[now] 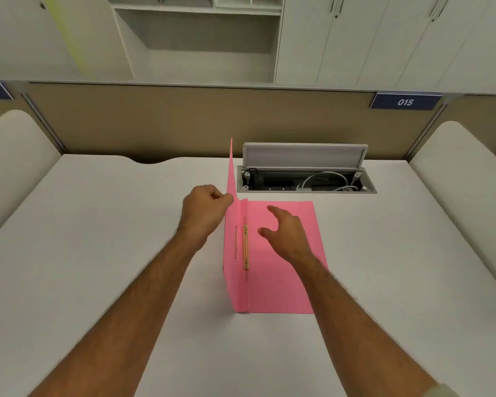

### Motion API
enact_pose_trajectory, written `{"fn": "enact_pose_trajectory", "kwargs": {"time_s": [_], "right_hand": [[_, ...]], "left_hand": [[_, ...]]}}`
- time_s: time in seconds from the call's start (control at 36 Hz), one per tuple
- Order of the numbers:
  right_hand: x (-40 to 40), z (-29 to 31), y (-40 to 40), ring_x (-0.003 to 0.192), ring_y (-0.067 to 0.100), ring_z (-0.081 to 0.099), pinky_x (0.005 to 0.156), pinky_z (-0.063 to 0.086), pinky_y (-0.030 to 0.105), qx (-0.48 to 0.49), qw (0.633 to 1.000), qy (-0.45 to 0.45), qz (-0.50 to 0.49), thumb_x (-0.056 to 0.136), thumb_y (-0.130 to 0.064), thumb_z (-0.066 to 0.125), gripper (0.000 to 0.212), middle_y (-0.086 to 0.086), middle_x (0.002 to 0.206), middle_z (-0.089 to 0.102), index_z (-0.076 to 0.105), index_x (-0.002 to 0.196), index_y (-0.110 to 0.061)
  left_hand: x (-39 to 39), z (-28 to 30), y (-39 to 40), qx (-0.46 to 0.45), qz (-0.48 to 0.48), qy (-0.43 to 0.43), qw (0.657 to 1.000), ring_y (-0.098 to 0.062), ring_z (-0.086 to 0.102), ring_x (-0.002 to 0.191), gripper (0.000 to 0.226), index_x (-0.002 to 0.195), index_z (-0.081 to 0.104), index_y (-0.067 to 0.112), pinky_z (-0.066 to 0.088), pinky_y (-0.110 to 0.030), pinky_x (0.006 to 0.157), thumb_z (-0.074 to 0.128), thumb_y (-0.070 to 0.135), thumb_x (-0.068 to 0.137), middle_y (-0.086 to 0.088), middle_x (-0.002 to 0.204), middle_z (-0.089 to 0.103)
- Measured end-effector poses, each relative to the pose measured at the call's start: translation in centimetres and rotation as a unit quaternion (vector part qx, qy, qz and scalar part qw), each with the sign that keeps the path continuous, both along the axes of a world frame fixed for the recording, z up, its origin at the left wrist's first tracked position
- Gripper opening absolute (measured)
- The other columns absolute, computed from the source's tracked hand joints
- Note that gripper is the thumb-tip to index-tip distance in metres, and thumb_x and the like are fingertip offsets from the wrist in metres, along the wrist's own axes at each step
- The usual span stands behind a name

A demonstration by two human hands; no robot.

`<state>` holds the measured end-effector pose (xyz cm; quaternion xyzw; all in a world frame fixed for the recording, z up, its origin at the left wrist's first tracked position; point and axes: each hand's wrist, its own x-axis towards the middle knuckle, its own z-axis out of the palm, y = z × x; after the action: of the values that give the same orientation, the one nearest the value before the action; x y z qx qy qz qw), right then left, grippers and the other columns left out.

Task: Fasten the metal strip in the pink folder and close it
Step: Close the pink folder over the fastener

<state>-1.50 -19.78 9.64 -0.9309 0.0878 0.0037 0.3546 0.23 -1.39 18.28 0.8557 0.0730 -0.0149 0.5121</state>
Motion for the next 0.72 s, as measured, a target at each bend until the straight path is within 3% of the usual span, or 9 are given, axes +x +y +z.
{"fn": "enact_pose_trajectory", "kwargs": {"time_s": [0.14, 0.25, 0.31, 0.36, 0.47, 0.53, 0.58, 0.64, 0.72], "right_hand": [[-0.5, 2.4, -1.6, 0.133, 0.025, 0.057, 0.111, 0.047, 0.050, 0.052, 0.995, -0.068, -0.043, 0.097, -0.029, 0.066, 0.052, 0.003, 0.146, 0.060, 0.052, 0.147, -0.021], [-0.9, 4.7, -3.0, 0.109, 0.016, 0.068, 0.094, 0.052, 0.029, 0.103, 0.984, -0.123, -0.080, 0.103, -0.033, 0.056, 0.039, 0.004, 0.129, 0.072, 0.062, 0.139, -0.019], [-0.9, 5.7, -3.5, 0.106, 0.016, 0.071, 0.097, 0.056, 0.036, 0.130, 0.979, -0.131, -0.086, 0.104, -0.037, 0.051, 0.038, 0.002, 0.123, 0.074, 0.066, 0.133, -0.017], [-0.9, 6.3, -4.2, 0.094, 0.017, 0.074, 0.091, 0.060, 0.047, 0.148, 0.976, -0.130, -0.095, 0.105, -0.041, 0.048, 0.037, 0.000, 0.105, 0.077, 0.072, 0.115, -0.015], [-1.0, 6.6, -5.3, 0.082, 0.020, 0.073, 0.080, 0.062, 0.053, 0.171, 0.972, -0.119, -0.110, 0.104, -0.046, 0.046, 0.042, 0.003, 0.083, 0.075, 0.069, 0.087, -0.015], [-1.1, 6.6, -5.7, 0.086, 0.021, 0.074, 0.082, 0.062, 0.052, 0.162, 0.974, -0.116, -0.107, 0.104, -0.046, 0.046, 0.042, 0.004, 0.088, 0.076, 0.071, 0.093, -0.015], [-1.4, 6.6, -6.0, 0.094, 0.019, 0.073, 0.089, 0.061, 0.047, 0.143, 0.978, -0.105, -0.109, 0.104, -0.045, 0.047, 0.041, 0.004, 0.102, 0.078, 0.073, 0.114, -0.016], [-1.6, 6.4, -6.5, 0.096, 0.018, 0.073, 0.092, 0.060, 0.044, 0.122, 0.981, -0.096, -0.114, 0.103, -0.043, 0.050, 0.040, 0.004, 0.108, 0.078, 0.070, 0.124, -0.016], [-2.0, 5.8, -7.5, 0.100, 0.021, 0.073, 0.095, 0.058, 0.039, 0.089, 0.985, -0.078, -0.123, 0.102, -0.036, 0.054, 0.039, 0.009, 0.115, 0.077, 0.068, 0.130, -0.013]], "left_hand": [[-0.6, -1.2, -4.2, -0.023, -0.036, -0.013, 0.999, -0.019, 0.059, 0.107, 0.021, 0.102, 0.060, 0.018, 0.055, -0.038, 0.088, 0.067, 0.035, 0.093, 0.002, 0.111, 0.062], [-0.9, -2.0, -6.8, -0.061, -0.056, -0.006, 0.997, -0.014, 0.056, 0.105, 0.026, 0.105, 0.057, 0.023, 0.046, -0.028, 0.079, 0.067, 0.042, 0.092, 0.009, 0.109, 0.059], [-1.1, -2.2, -8.0, -0.073, -0.066, -0.010, 0.995, -0.011, 0.057, 0.101, 0.028, 0.103, 0.058, 0.023, 0.045, -0.024, 0.073, 0.069, 0.044, 0.090, 0.011, 0.105, 0.060], [-1.2, -2.5, -9.4, -0.069, -0.078, -0.018, 0.994, -0.005, 0.056, 0.094, 0.029, 0.102, 0.059, 0.021, 0.043, -0.020, 0.070, 0.072, 0.044, 0.088, 0.009, 0.105, 0.061], [-1.5, -3.2, -12.5, -0.059, -0.089, -0.030, 0.994, -0.006, 0.057, 0.090, 0.029, 0.103, 0.061, 0.018, 0.044, -0.019, 0.070, 0.073, 0.040, 0.088, 0.002, 0.109, 0.062], [-1.7, -3.3, -13.8, -0.053, -0.088, -0.042, 0.994, -0.016, 0.063, 0.094, 0.021, 0.102, 0.064, 0.015, 0.052, -0.026, 0.074, 0.070, 0.032, 0.091, -0.002, 0.108, 0.065], [-1.9, -3.6, -15.0, -0.036, -0.087, -0.056, 0.994, -0.023, 0.065, 0.094, 0.015, 0.100, 0.066, 0.013, 0.058, -0.039, 0.079, 0.067, 0.026, 0.093, -0.005, 0.106, 0.067], [-2.0, -4.1, -15.9, -0.019, -0.092, -0.055, 0.994, -0.026, 0.065, 0.097, 0.016, 0.102, 0.067, 0.011, 0.057, -0.049, 0.085, 0.063, 0.024, 0.094, -0.008, 0.110, 0.067], [-2.1, -5.4, -16.9, -0.001, -0.108, -0.041, 0.993, -0.028, 0.063, 0.104, 0.019, 0.106, 0.067, 0.010, 0.054, -0.051, 0.090, 0.059, 0.025, 0.097, -0.010, 0.118, 0.065]]}}
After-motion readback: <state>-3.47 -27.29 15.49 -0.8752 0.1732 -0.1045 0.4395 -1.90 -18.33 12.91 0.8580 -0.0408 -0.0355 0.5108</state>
